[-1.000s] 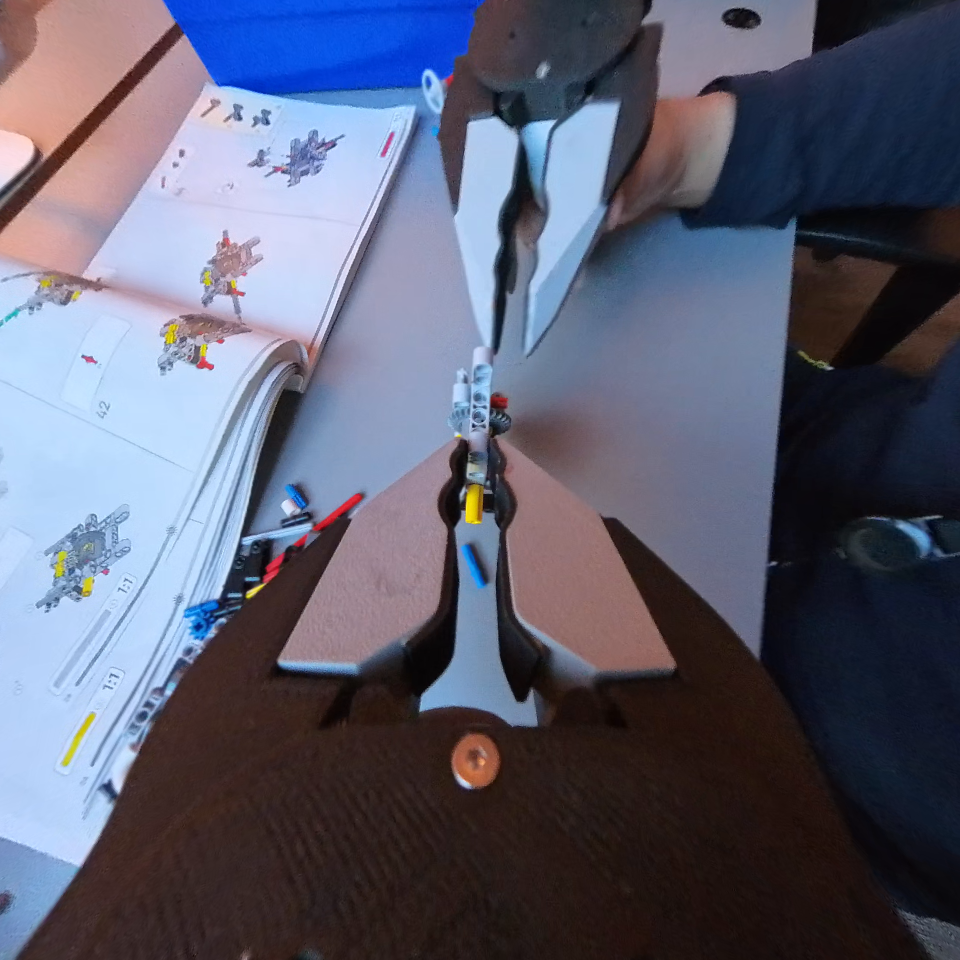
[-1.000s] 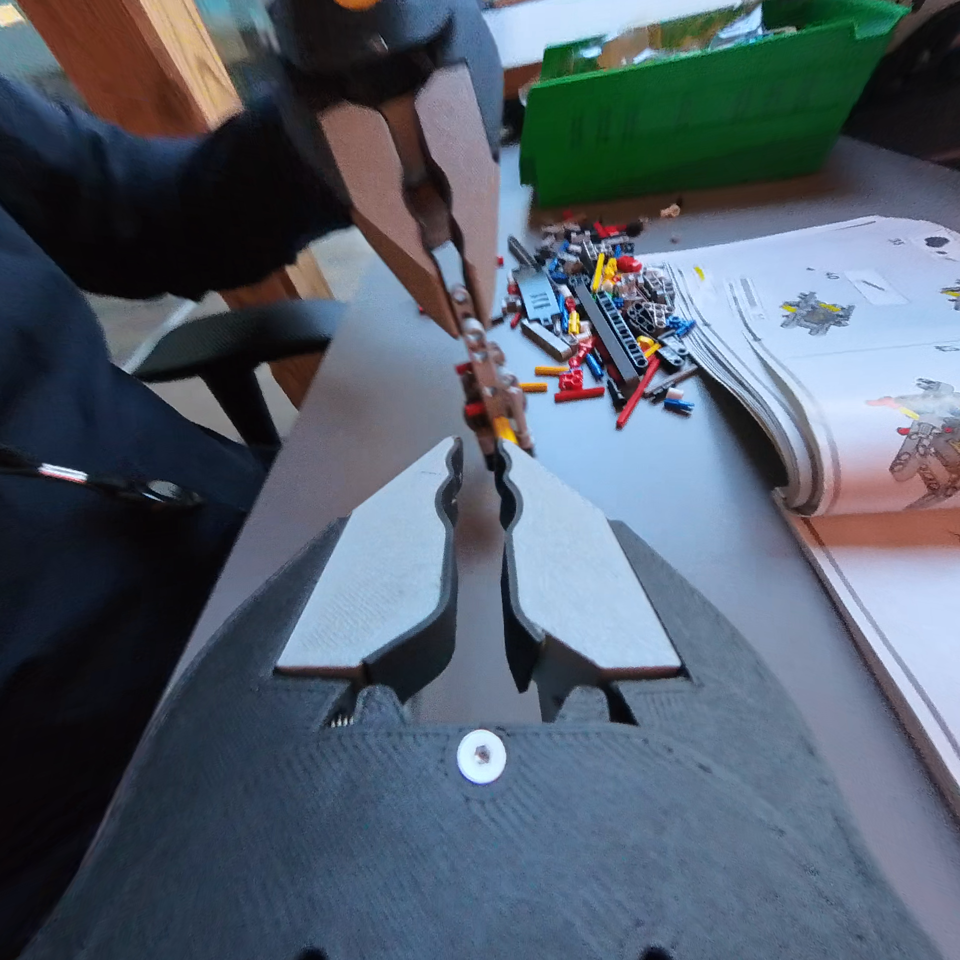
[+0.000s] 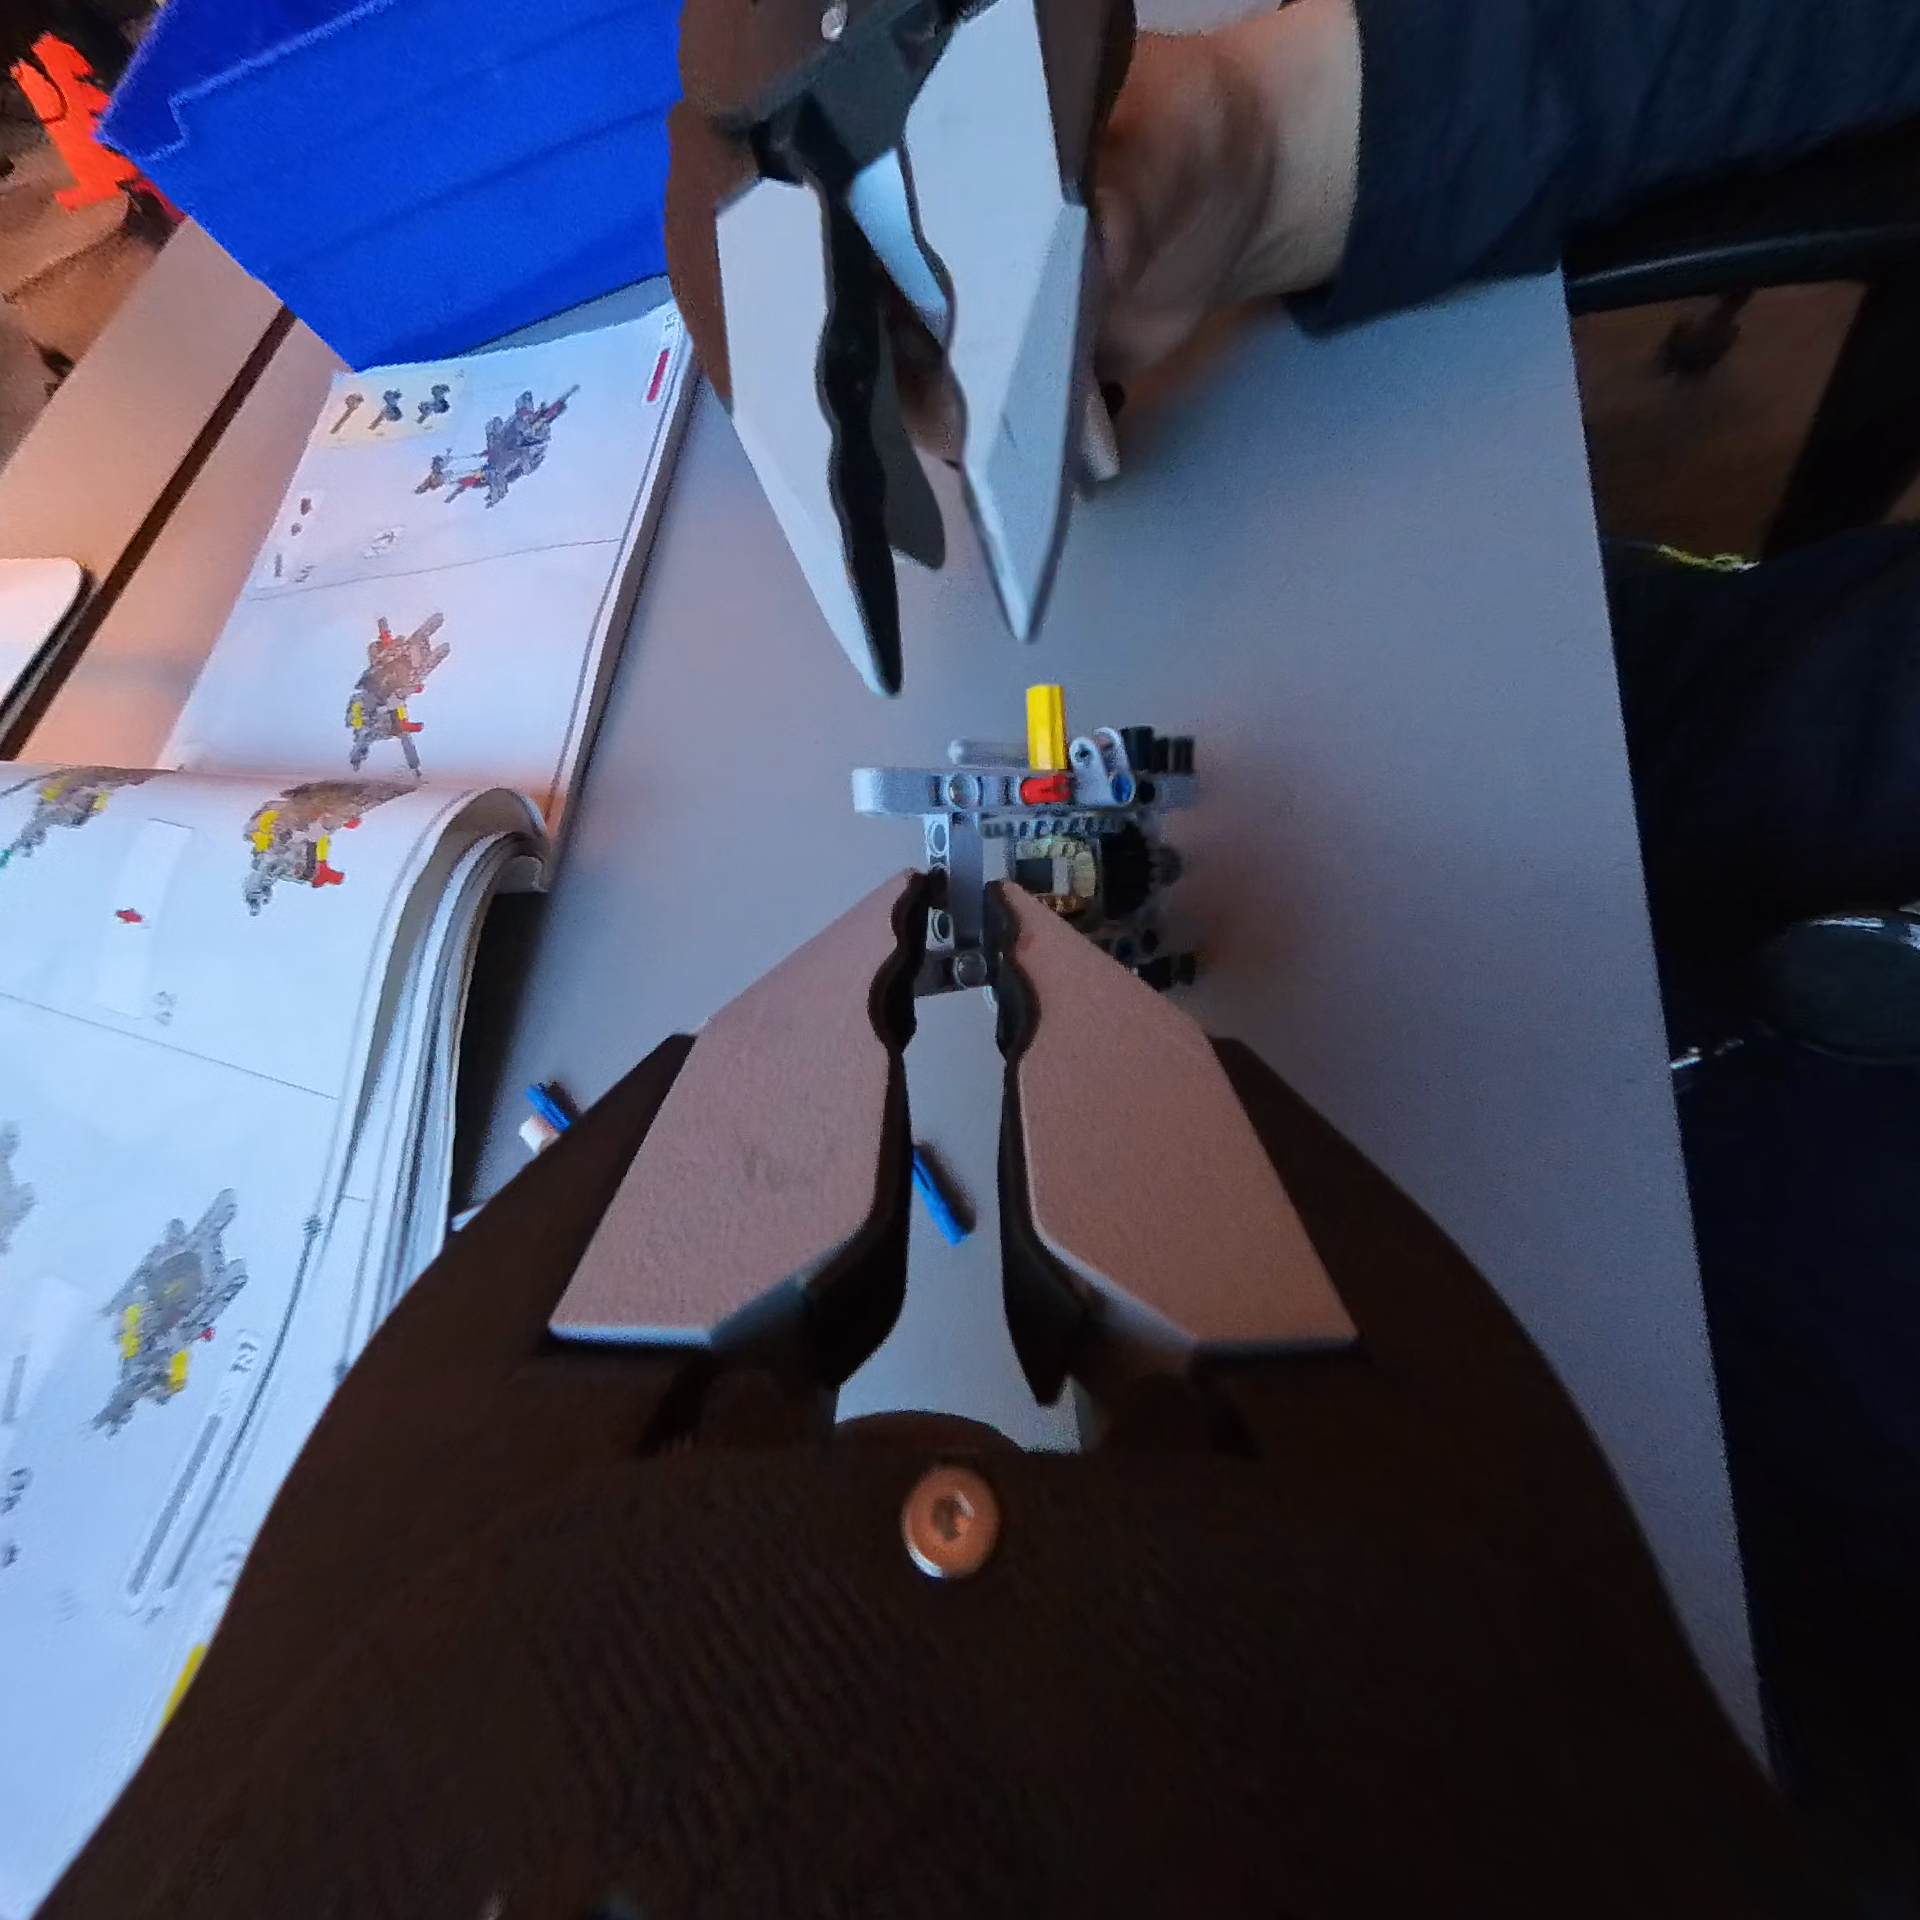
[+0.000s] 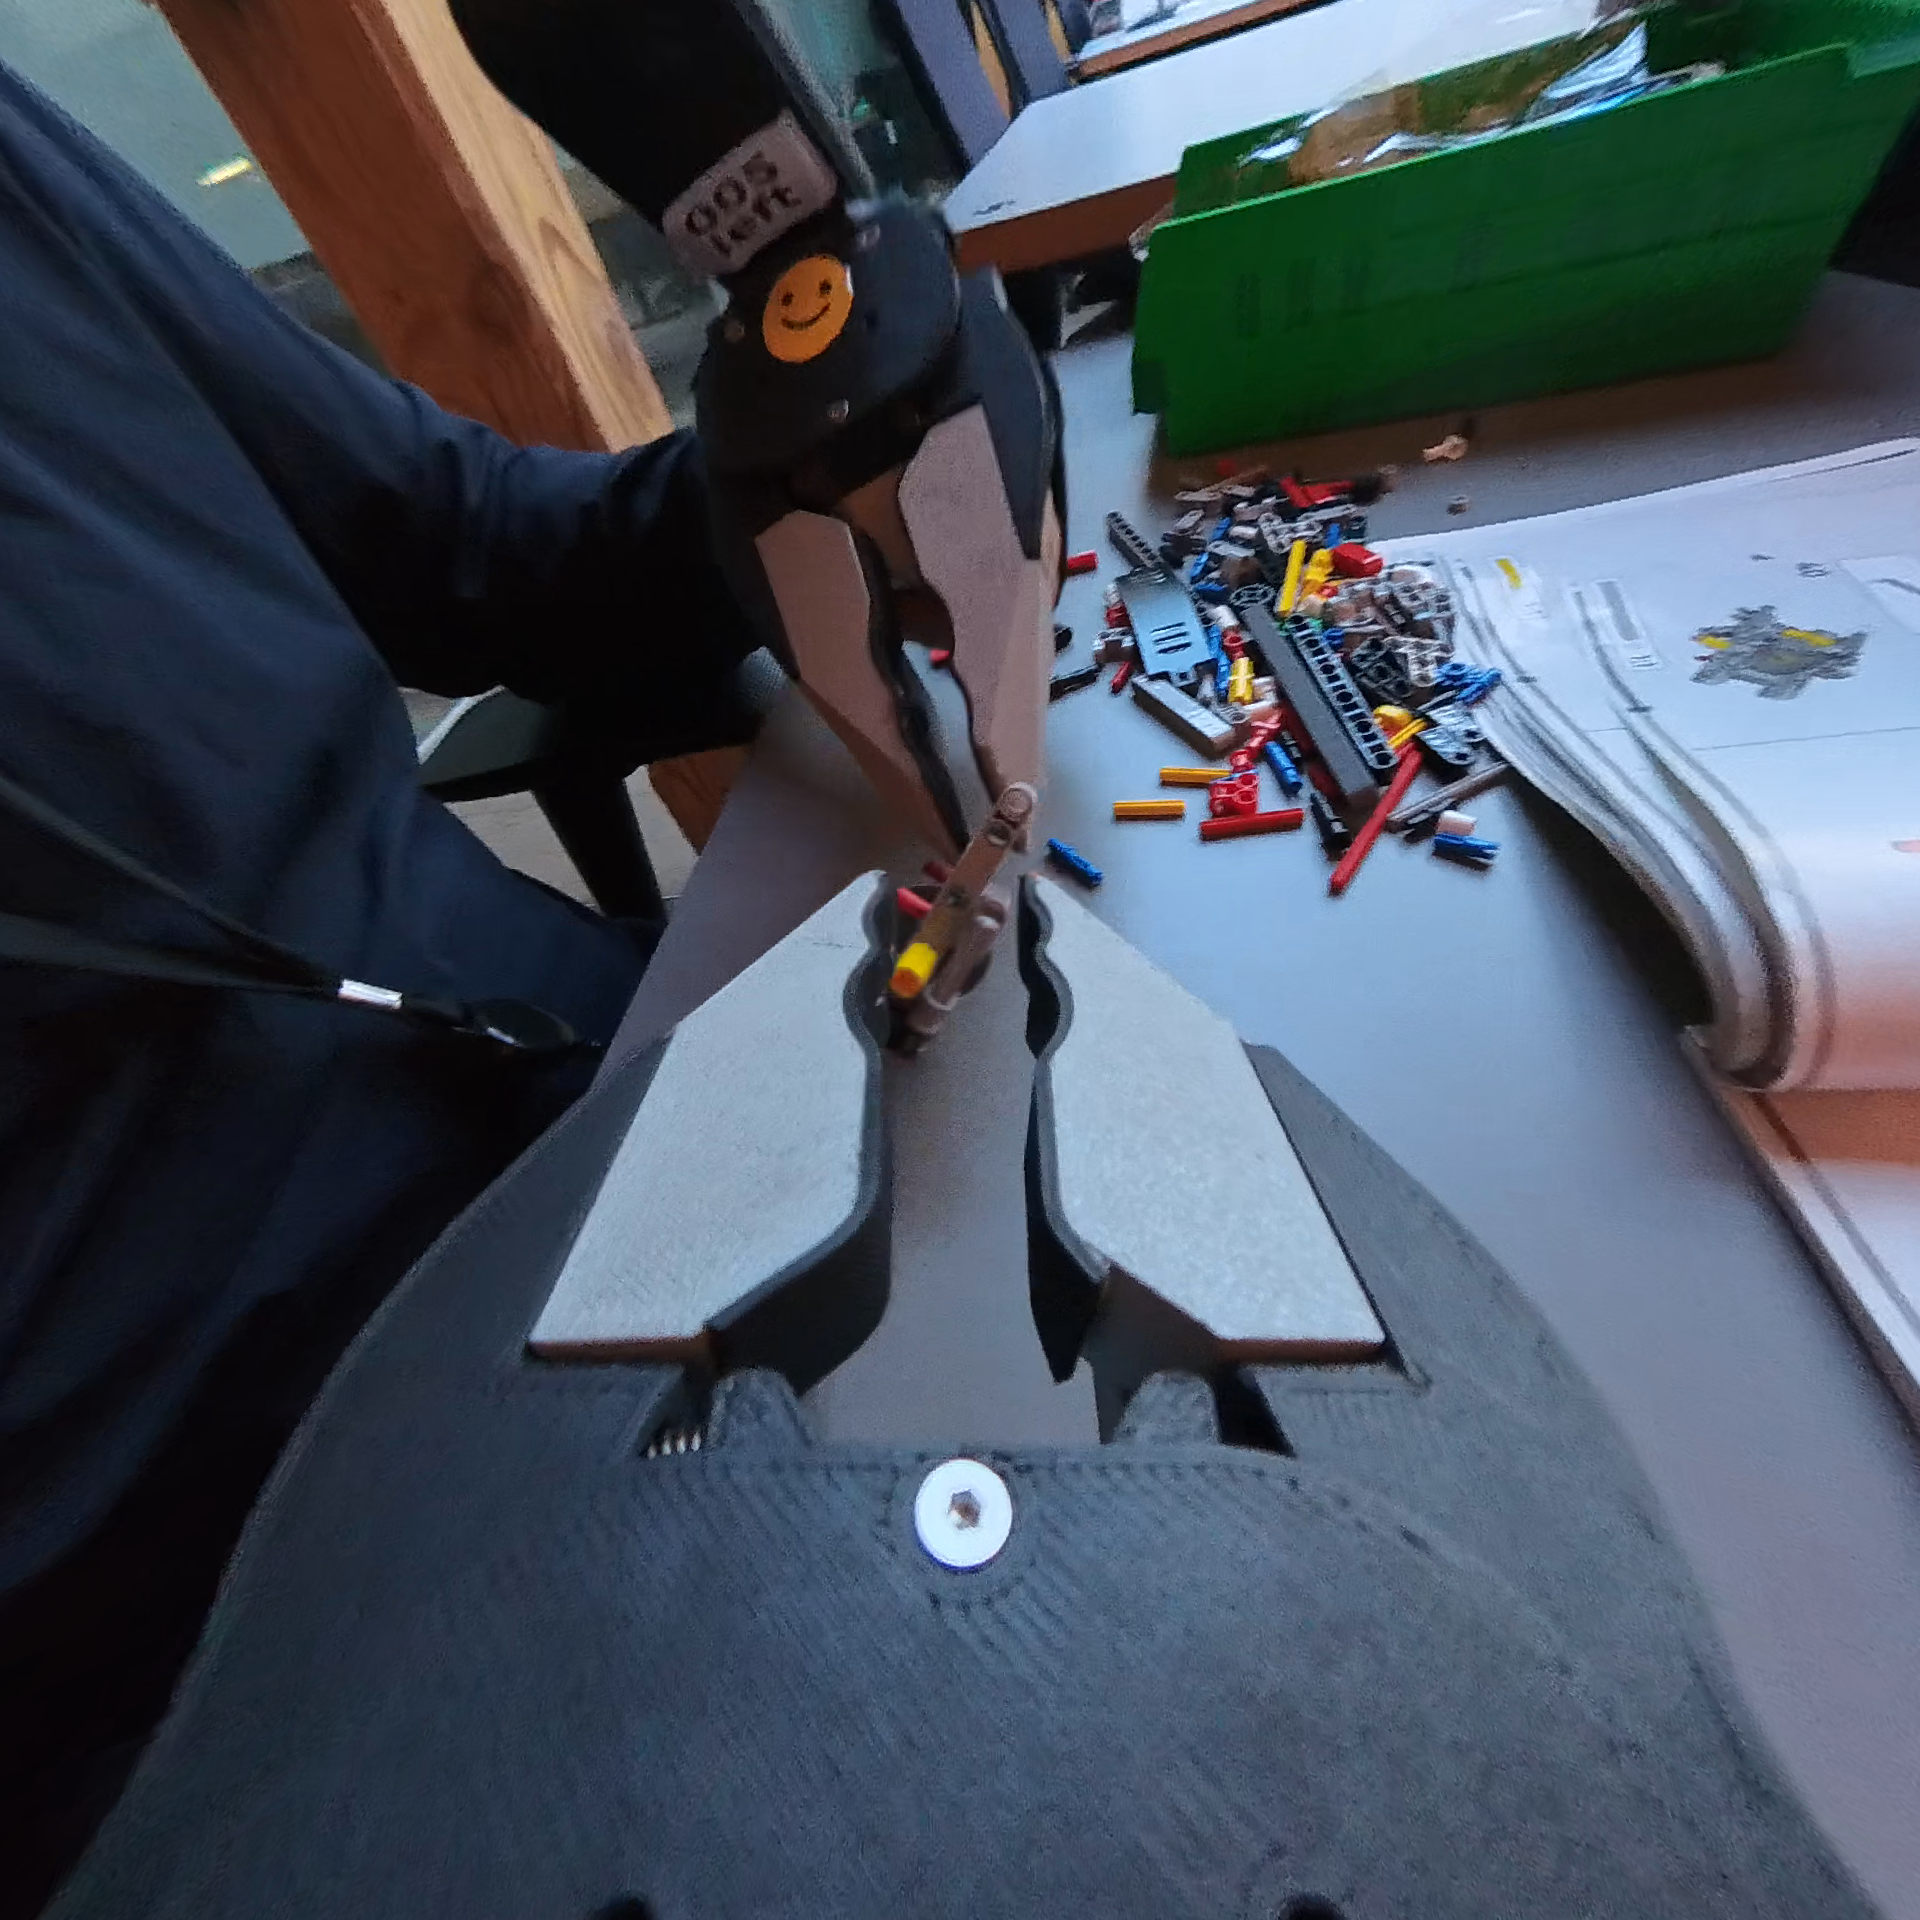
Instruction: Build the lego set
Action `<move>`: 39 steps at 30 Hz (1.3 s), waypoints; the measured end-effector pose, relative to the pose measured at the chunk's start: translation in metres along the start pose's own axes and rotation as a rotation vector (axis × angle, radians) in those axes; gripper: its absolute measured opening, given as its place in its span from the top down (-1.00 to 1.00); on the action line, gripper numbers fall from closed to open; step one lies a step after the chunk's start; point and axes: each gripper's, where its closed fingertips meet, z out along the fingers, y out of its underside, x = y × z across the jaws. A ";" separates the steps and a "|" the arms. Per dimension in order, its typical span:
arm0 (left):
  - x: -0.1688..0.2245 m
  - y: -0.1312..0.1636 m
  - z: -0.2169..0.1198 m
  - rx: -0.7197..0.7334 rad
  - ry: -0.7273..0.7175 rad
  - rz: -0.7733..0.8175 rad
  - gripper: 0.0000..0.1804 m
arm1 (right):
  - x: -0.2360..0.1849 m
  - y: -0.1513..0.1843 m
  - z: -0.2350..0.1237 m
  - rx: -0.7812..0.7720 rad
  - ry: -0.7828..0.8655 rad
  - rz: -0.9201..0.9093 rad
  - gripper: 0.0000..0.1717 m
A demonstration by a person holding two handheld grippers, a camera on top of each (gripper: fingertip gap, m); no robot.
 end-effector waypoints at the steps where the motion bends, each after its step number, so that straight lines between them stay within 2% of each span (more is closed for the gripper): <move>1: 0.000 -0.003 -0.002 -0.015 -0.008 0.021 0.92 | -0.002 0.002 0.003 -0.014 -0.011 0.005 0.74; 6: -0.004 -0.018 -0.009 -0.107 -0.130 0.231 0.92 | -0.006 0.013 0.014 -0.075 0.000 -0.002 0.77; 10: 0.003 -0.012 -0.007 -0.180 -0.134 0.273 0.92 | -0.006 0.022 0.019 -0.140 0.067 -0.091 0.83; 12: 0.009 -0.011 -0.008 -0.195 -0.102 0.229 0.92 | -0.007 0.025 0.021 -0.173 0.107 -0.169 0.84; 15: 0.015 -0.021 -0.013 -0.182 -0.029 0.110 0.76 | -0.011 0.025 0.025 -0.198 0.160 -0.306 0.84; 17: 0.025 -0.024 -0.014 -0.196 0.075 0.016 0.67 | -0.014 0.026 0.026 -0.210 0.181 -0.372 0.84; 19: 0.031 -0.017 -0.012 -0.253 0.144 -0.033 0.69 | -0.016 0.026 0.027 -0.219 0.197 -0.412 0.84; 20: 0.032 -0.010 -0.010 -0.294 0.156 -0.033 0.79 | -0.017 0.027 0.027 -0.221 0.202 -0.421 0.84; 21: 0.030 -0.005 -0.007 -0.319 0.148 -0.026 0.90 | -0.018 0.027 0.027 -0.222 0.201 -0.425 0.84; 26: 0.032 -0.006 -0.002 -0.317 0.169 -0.027 0.95 | -0.017 0.030 0.022 -0.227 0.193 -0.383 0.87; 28: 0.032 -0.006 -0.001 -0.315 0.175 -0.029 0.95 | -0.017 0.018 0.013 -0.152 0.184 -0.347 1.00; 31: 0.032 -0.007 0.000 -0.311 0.181 -0.030 0.95 | -0.018 0.003 0.003 -0.057 0.151 -0.251 1.00; 36: 0.031 -0.007 0.000 -0.284 0.193 -0.054 0.95 | -0.014 0.014 0.010 -0.192 0.197 -0.228 1.00; 39: 0.029 -0.008 0.001 -0.268 0.202 -0.071 0.95 | -0.022 -0.005 0.008 -0.124 0.185 -0.210 1.00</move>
